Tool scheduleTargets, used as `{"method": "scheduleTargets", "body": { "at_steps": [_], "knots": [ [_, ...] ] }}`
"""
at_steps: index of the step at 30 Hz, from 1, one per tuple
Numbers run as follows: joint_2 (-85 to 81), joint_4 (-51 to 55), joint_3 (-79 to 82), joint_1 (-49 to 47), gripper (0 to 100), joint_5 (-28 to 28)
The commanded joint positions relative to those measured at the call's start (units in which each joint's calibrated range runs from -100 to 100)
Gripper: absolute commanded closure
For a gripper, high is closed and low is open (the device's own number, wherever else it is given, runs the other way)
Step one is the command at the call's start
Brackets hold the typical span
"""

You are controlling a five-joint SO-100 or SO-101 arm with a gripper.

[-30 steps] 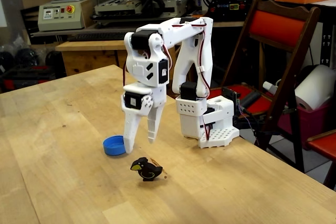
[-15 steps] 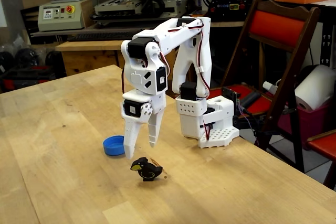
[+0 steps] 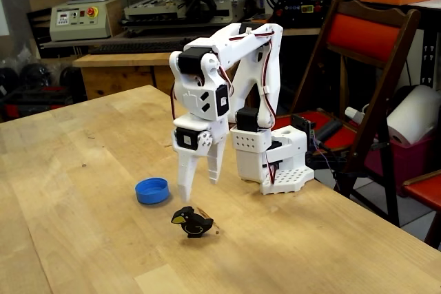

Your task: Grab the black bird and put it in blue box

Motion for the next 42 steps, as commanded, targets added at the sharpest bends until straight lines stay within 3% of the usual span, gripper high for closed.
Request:
{"method": "scheduleTargets", "body": {
  "at_steps": [1, 26, 36, 42],
  "knots": [
    [-3.29, 0.08, 2.12, 0.19, 70, 0.34],
    [-3.46, -5.30, 3.19, 0.12, 70, 0.34],
    [-3.38, -5.38, 3.45, 0.12, 59, 0.34],
    [-3.21, -8.54, 3.81, 0.12, 58, 0.34]
  ]
}}
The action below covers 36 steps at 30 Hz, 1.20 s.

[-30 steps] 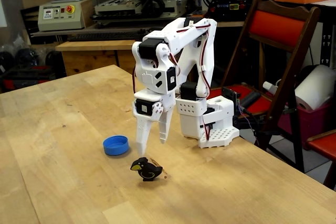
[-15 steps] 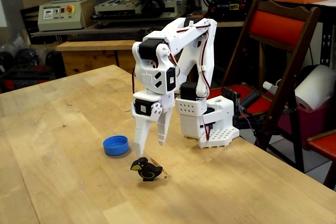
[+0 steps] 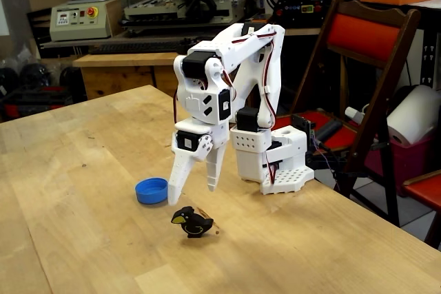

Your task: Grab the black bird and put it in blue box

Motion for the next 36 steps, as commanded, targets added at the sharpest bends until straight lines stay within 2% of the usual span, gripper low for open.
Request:
{"method": "scheduleTargets", "body": {
  "at_steps": [1, 15, 36],
  "knots": [
    [-0.97, -3.33, -0.05, 0.12, 58, 0.34],
    [5.79, -5.15, -0.23, 0.64, 58, 0.34],
    [6.47, -5.07, 1.98, 0.86, 58, 0.34]
  ]
}}
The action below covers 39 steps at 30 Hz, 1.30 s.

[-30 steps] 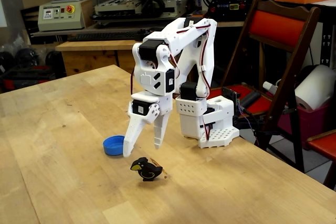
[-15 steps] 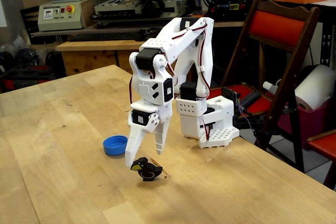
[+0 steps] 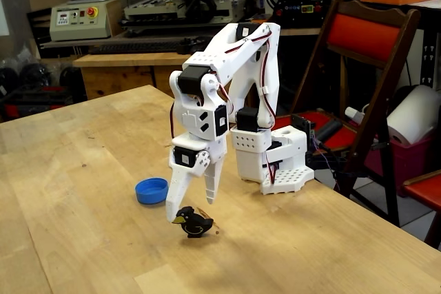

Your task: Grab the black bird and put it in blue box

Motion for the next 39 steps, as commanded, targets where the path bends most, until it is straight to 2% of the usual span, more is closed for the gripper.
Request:
{"method": "scheduleTargets", "body": {
  "at_steps": [1, 39],
  "knots": [
    [-0.31, -0.11, 1.14, 0.71, 58, 0.34],
    [-1.25, -0.91, 3.88, 1.38, 58, 0.20]
  ]
}}
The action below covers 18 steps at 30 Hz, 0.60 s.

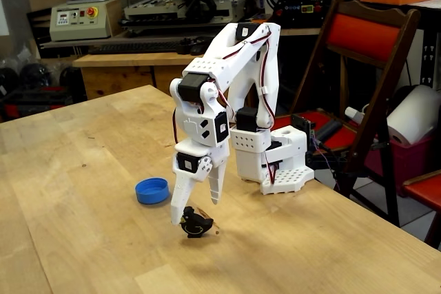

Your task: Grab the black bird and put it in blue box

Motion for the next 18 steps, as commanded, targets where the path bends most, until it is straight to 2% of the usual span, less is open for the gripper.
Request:
{"method": "scheduleTargets", "body": {
  "at_steps": [1, 18],
  "knots": [
    [-1.34, -0.35, -0.32, 0.21, 58, 0.24],
    [-1.25, -3.43, -0.32, 0.36, 58, -0.05]
  ]
}}
